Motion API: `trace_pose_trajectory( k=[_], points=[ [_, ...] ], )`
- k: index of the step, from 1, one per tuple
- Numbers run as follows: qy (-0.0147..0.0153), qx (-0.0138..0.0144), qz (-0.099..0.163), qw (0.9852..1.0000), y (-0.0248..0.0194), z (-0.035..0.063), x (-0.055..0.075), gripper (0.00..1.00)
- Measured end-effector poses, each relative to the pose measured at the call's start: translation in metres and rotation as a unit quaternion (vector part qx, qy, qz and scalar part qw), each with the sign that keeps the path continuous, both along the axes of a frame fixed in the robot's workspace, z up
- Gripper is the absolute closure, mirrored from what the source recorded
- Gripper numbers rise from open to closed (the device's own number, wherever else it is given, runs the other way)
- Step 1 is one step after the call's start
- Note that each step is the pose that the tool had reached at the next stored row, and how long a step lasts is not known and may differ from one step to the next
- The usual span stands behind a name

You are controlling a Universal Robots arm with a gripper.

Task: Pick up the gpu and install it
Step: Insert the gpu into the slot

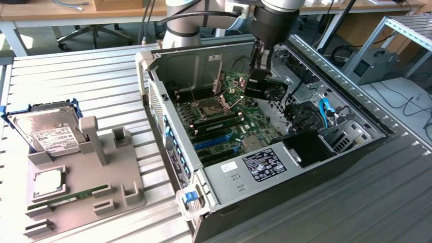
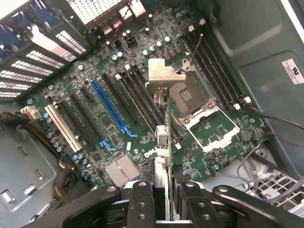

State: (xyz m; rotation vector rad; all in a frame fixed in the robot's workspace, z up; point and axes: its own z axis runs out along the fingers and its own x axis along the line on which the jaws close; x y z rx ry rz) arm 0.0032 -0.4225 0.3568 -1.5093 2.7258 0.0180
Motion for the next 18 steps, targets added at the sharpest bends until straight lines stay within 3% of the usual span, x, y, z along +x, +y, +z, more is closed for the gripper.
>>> trace_pose_trajectory(
  k=[18],
  points=[
    [0.0000,0.0000,0.049,0.9988,0.0000,0.0000,0.0000,0.73]
  ],
)
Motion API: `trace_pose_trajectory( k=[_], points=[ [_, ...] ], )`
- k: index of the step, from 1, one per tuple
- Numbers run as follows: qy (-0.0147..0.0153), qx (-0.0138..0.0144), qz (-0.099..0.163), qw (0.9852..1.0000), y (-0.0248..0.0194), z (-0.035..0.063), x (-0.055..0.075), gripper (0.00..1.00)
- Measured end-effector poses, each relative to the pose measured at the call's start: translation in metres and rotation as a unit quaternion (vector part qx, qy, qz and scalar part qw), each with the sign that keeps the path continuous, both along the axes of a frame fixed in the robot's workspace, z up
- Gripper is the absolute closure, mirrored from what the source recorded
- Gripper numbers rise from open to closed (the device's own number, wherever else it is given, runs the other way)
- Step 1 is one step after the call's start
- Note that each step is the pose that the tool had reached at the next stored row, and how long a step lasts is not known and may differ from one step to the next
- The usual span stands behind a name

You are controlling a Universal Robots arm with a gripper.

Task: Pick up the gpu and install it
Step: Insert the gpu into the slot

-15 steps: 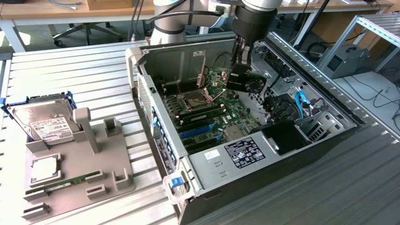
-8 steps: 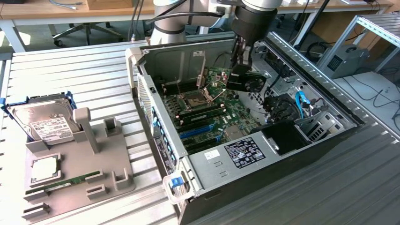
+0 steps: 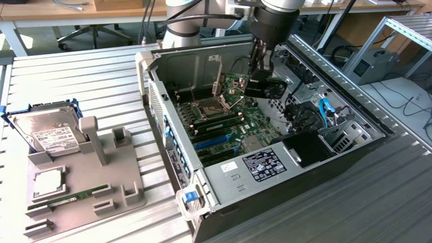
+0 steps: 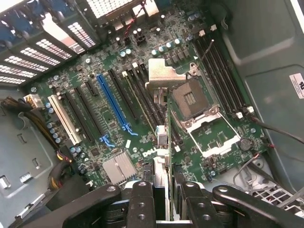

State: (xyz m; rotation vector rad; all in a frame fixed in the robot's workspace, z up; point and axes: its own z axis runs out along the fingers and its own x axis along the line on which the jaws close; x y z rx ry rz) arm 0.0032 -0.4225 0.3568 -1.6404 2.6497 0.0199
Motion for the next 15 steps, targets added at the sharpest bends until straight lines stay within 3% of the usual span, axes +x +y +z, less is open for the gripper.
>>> trace_pose_trajectory(
  k=[15],
  points=[
    [0.0000,0.0000,0.041,0.9991,0.0000,0.0000,0.0000,0.73]
  ],
)
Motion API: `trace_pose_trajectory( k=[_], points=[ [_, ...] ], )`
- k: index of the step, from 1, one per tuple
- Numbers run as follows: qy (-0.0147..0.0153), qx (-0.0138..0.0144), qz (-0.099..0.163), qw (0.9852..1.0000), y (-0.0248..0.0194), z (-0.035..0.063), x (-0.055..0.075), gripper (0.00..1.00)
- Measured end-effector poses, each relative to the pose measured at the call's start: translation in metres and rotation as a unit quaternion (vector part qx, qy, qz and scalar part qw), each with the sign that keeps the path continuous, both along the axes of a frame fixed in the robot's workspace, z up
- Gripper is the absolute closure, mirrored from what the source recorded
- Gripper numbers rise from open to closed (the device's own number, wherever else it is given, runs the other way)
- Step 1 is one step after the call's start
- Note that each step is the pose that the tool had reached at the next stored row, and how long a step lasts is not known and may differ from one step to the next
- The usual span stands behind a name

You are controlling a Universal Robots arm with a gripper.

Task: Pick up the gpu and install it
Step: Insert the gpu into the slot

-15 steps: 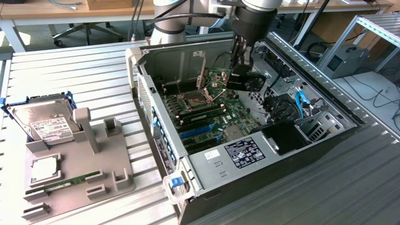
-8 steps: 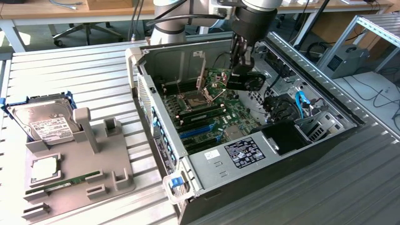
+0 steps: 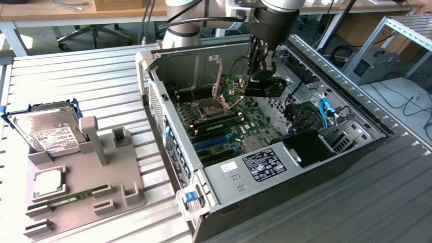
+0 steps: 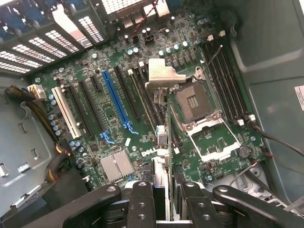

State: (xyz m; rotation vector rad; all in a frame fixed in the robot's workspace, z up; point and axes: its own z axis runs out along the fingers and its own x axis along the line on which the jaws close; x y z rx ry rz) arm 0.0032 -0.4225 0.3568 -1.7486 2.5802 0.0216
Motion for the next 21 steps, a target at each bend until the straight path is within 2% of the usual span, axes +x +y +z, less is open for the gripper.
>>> trace_pose_trajectory(
  k=[10,21],
  points=[
    [0.0000,0.0000,0.024,0.9997,0.0000,0.0000,0.0000,0.73],
    [0.0000,0.0000,0.053,0.9986,0.0000,0.0000,0.0000,0.73]
  ],
)
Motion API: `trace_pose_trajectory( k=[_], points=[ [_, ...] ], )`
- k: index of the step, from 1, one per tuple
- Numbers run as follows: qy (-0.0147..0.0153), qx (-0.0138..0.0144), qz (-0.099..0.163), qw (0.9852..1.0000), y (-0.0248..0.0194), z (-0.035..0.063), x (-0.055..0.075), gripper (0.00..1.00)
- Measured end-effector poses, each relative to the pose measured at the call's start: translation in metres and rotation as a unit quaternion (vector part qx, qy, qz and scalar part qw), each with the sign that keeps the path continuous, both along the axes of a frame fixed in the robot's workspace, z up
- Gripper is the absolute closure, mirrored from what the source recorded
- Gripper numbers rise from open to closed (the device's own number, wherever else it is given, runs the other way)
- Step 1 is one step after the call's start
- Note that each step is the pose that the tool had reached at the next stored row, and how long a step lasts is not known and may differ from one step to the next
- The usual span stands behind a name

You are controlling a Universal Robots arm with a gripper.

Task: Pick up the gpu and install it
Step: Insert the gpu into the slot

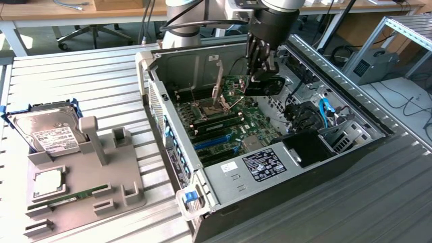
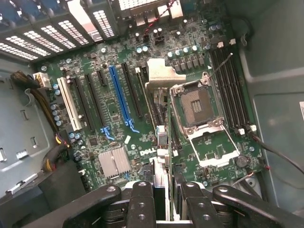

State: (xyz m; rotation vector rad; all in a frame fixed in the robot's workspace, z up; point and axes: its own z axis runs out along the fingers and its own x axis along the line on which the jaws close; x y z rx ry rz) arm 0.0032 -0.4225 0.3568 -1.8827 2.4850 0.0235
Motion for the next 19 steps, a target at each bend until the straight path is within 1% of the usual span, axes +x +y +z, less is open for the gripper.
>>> trace_pose_trajectory(
  k=[4,7,11,19],
  points=[
    [0.0000,0.0000,0.013,0.9999,0.0000,0.0000,0.0000,0.73],
    [0.0000,0.0000,0.026,0.9997,0.0000,0.0000,0.0000,0.73],
    [0.0000,0.0000,0.037,0.9993,0.0000,0.0000,0.0000,0.73],
    [0.0000,0.0000,0.061,0.9981,0.0000,0.0000,0.0000,0.73]
  ],
)
